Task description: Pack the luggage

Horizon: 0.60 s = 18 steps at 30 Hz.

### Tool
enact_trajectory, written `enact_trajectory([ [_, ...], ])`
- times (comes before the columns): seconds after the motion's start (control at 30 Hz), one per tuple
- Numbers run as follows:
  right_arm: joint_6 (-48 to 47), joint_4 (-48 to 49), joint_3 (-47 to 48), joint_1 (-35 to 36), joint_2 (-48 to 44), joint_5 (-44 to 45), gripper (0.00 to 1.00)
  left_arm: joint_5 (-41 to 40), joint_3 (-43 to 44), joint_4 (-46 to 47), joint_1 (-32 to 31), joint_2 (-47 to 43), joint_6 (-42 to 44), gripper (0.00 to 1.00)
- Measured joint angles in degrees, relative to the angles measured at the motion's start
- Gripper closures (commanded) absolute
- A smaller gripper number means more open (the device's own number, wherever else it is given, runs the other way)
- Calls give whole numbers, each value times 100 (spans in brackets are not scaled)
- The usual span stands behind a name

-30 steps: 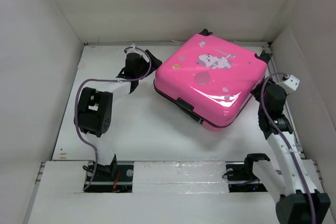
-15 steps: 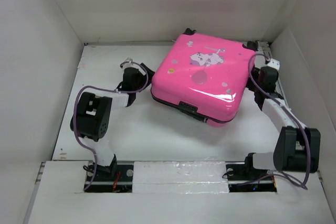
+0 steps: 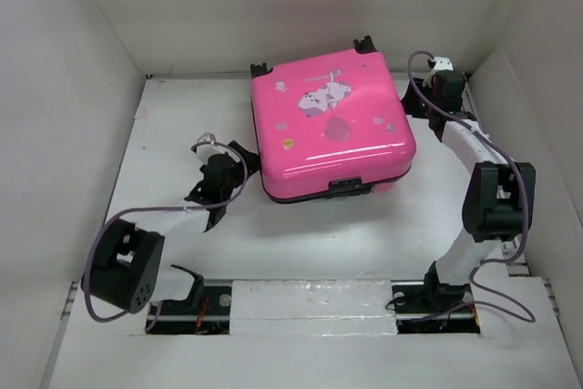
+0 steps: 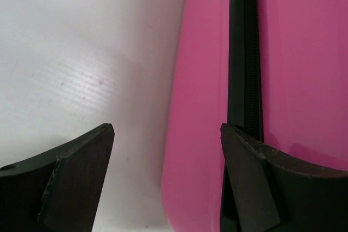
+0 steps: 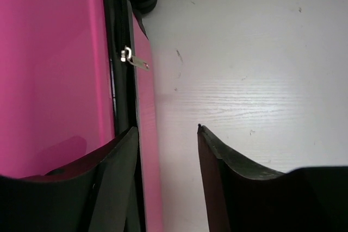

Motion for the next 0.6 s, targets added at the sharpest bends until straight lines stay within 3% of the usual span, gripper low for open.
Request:
enact_trajectory([
  [0.13, 22, -79, 109, 2, -251, -46, 44, -433, -160, -721, -286, -752, 87, 22],
  [0.2, 188, 44, -240, 52, -804, -162, 52, -470, -195, -1008, -361, -1241, 87, 22],
  [0.27, 319, 262, -940, 256, -1781, -214, 62, -457, -195, -964, -452, -1731, 85, 22],
  [0.4, 564, 929, -2520, 713, -4041, -549, 100, -505, -195, -728, -511, -2520, 55, 23],
  [0.53, 850, 1788, -4260, 1268, -5847, -776, 100, -579, -221, -634, -466, -2570, -17, 33],
  [0.6, 968, 1808, -5082, 1558, -6557, -730, 100, -573, -267, -651, -450, -2457, -35, 45],
])
